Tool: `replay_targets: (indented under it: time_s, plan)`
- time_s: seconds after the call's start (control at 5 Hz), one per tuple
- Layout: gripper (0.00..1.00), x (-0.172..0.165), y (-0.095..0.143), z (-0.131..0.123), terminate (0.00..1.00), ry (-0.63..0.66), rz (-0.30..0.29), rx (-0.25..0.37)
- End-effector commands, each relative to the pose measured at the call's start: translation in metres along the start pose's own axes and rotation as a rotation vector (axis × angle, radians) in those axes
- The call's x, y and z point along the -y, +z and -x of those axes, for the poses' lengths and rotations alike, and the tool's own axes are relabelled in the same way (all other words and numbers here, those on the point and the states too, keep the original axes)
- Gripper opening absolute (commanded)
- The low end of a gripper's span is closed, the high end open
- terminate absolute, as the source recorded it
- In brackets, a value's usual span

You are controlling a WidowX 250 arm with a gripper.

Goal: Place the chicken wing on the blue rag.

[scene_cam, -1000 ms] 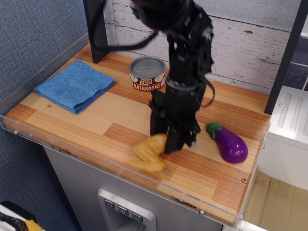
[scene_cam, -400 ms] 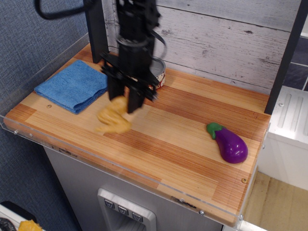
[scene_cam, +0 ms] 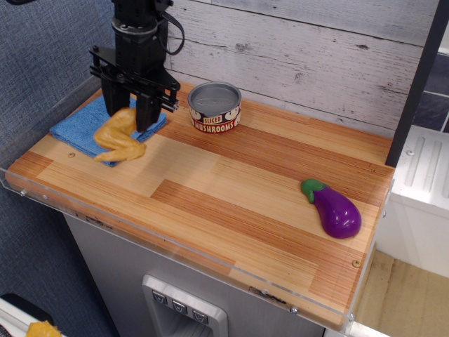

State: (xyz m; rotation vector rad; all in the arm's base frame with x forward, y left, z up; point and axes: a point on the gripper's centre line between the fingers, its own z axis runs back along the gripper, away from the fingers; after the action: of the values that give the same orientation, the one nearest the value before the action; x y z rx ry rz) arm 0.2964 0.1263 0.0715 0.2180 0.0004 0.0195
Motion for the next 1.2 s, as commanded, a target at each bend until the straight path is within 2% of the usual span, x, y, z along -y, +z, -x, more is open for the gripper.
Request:
replay_targets:
  time_s: [0.0, 0.4, 0.6, 0.8, 1.0]
  plan:
    - [0.00, -0.042, -0.010, -0.007, 0.00, 0.181, -0.084, 0.057]
    - [0.00, -0.063, -0.023, -0.024, 0.00, 0.251, -0.108, 0.097]
    - [0.00, -0.066, -0.027, -0.025, 0.00, 0.265, -0.135, 0.105]
    - [0.00, -0.068, -0.033, -0.025, 0.00, 0.290, -0.135, 0.129]
    - [1.00, -0.066, -0.032, -0.028, 0.00, 0.337, -0.138, 0.120]
